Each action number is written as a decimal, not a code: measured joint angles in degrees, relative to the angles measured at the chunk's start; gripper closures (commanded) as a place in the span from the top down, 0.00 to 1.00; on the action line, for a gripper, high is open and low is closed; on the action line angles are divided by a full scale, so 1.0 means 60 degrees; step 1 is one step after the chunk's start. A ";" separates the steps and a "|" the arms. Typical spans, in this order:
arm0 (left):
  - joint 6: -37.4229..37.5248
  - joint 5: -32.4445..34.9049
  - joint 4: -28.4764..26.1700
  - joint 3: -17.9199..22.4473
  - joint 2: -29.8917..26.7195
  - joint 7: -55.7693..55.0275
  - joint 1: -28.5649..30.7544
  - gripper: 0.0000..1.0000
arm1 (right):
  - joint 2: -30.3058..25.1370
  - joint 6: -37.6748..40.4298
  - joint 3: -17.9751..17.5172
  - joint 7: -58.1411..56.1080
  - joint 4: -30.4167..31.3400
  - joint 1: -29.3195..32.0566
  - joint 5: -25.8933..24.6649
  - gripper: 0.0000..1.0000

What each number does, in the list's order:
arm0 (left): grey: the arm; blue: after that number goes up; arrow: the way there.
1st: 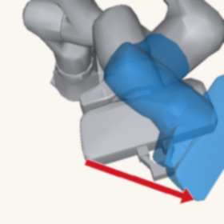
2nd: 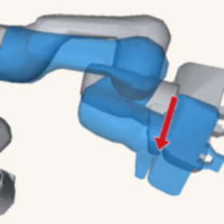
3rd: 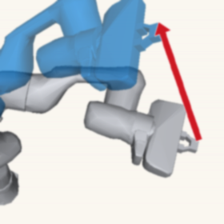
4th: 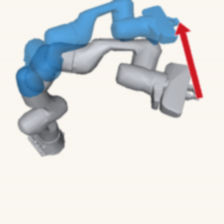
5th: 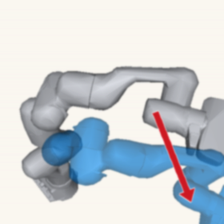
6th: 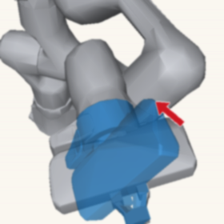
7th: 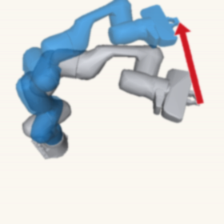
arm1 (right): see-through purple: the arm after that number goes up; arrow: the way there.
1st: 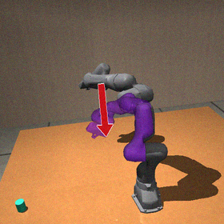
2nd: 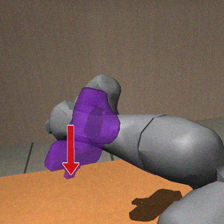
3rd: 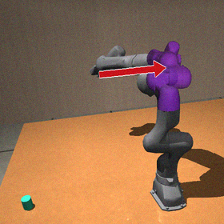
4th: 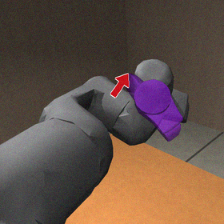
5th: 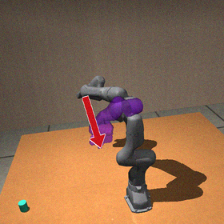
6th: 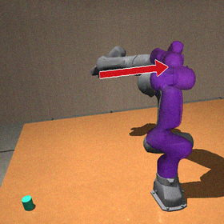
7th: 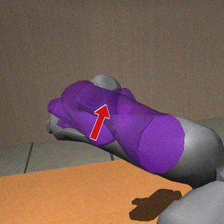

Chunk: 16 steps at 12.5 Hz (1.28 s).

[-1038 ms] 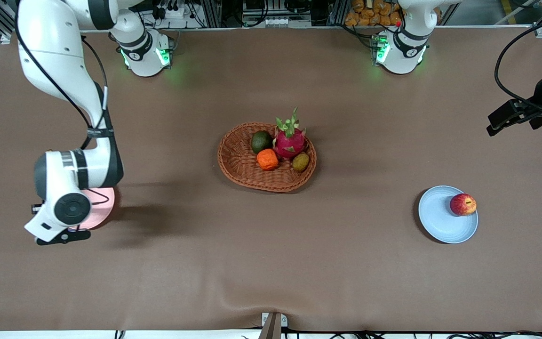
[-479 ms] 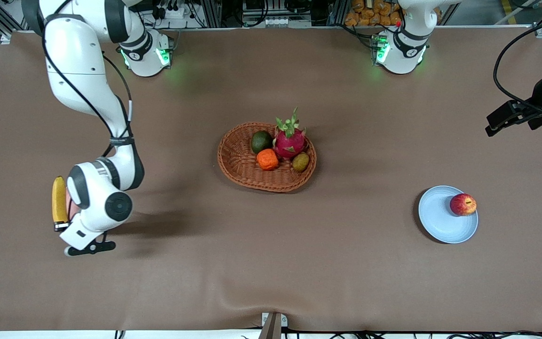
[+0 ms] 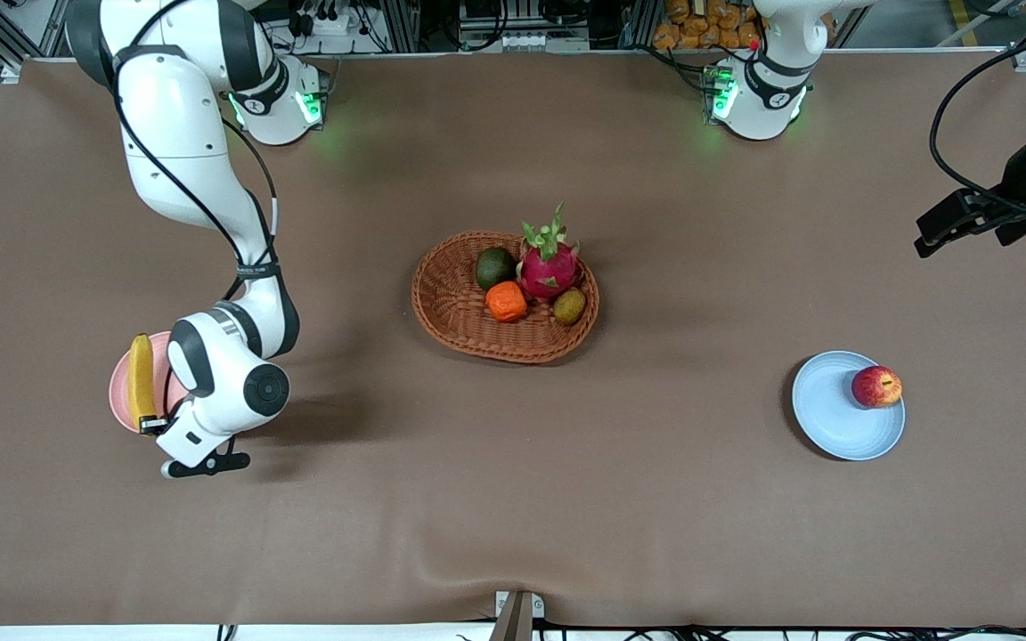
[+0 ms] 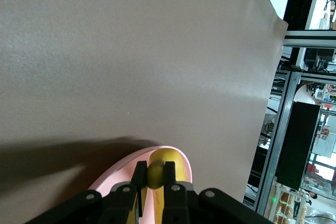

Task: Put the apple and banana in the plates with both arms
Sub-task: 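Lower the banana onto the pink plate and open the right gripper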

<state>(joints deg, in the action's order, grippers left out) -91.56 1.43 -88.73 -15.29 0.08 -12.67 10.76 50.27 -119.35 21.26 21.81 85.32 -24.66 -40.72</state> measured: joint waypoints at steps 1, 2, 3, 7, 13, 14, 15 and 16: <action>0.0000 0.0000 0.0000 -0.0004 0.0000 0.0000 0.0004 1.00 | 0.0013 0.0005 0.0001 0.0001 0.0018 -0.0001 -0.0001 0.00; 0.0000 0.0000 0.0000 -0.0003 0.0000 0.0000 0.0015 1.00 | 0.0014 0.0008 -0.0002 0.0001 0.0068 -0.0009 -0.0002 0.00; 0.0000 0.0000 0.0000 -0.0003 0.0000 0.0000 0.0019 1.00 | 0.0015 0.0008 -0.0004 0.0002 0.0166 -0.0043 -0.0002 0.10; 0.0000 0.0000 0.0000 -0.0003 0.0000 0.0000 0.0018 1.00 | 0.0016 0.0083 -0.0003 0.0044 0.0368 -0.0246 -0.0005 1.00; -0.0002 0.0000 0.0087 -0.0026 -0.0042 0.0054 0.0006 1.00 | -0.0162 0.0153 0.0020 0.0048 0.0230 -0.0410 -0.0035 1.00; -0.0002 0.0000 0.0094 -0.0048 -0.0057 0.0087 0.0005 1.00 | -0.0270 0.0156 0.0030 0.0048 0.0191 -0.0410 -0.0035 1.00; -0.0002 0.0000 0.0094 -0.0093 -0.0063 0.0100 0.0003 1.00 | -0.0444 0.0160 0.0051 0.0048 0.0175 -0.0409 -0.0035 1.00; -0.0002 0.0000 0.0091 -0.0131 -0.0063 0.0100 0.0003 1.00 | -0.0665 0.0169 0.0069 0.0049 0.0172 -0.0407 0.0013 1.00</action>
<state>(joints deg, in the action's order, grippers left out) -91.57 1.43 -88.19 -16.08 -0.30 -12.07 10.78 46.27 -118.34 21.68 22.10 86.35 -27.11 -40.65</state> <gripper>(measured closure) 0.000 0.000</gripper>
